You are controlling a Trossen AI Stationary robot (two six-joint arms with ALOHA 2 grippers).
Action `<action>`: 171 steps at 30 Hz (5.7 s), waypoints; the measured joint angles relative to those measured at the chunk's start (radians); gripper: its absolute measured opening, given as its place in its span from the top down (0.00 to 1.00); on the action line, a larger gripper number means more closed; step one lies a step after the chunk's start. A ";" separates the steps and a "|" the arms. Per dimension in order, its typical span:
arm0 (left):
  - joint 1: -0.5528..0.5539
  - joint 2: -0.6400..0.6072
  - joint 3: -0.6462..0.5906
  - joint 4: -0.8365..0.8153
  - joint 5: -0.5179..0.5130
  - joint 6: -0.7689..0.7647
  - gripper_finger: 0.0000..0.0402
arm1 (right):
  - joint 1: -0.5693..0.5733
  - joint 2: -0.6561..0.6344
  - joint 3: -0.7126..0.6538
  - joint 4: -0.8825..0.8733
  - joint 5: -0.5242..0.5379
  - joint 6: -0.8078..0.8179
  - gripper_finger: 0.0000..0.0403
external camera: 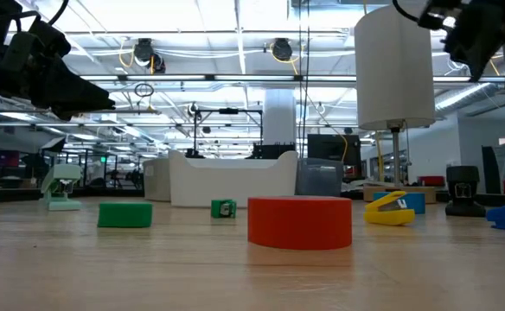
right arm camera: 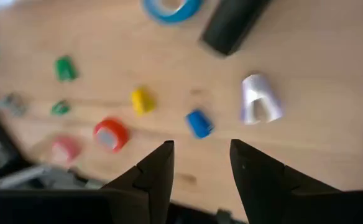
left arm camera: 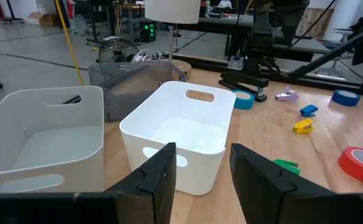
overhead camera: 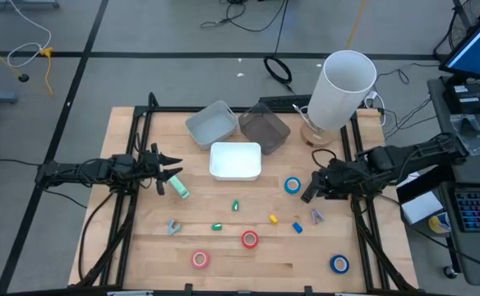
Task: Pick and place Stapler, Stapler remover, tape
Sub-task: Put the black stapler into the gray bin
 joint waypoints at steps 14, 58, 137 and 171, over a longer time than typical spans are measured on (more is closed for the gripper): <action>0.000 0.000 0.000 0.000 0.000 0.000 0.62 | 0.000 -0.016 -0.010 -0.143 0.130 -0.144 0.62; 0.000 0.000 0.000 0.000 0.000 0.001 0.62 | -0.120 -0.135 -0.268 0.136 0.206 0.040 0.62; 0.000 0.000 0.000 0.000 0.001 0.001 0.62 | -0.180 0.265 0.072 -0.148 0.075 0.368 0.18; 0.000 0.000 0.000 0.000 0.001 0.001 0.62 | -0.304 0.458 -0.218 0.270 0.100 0.246 0.18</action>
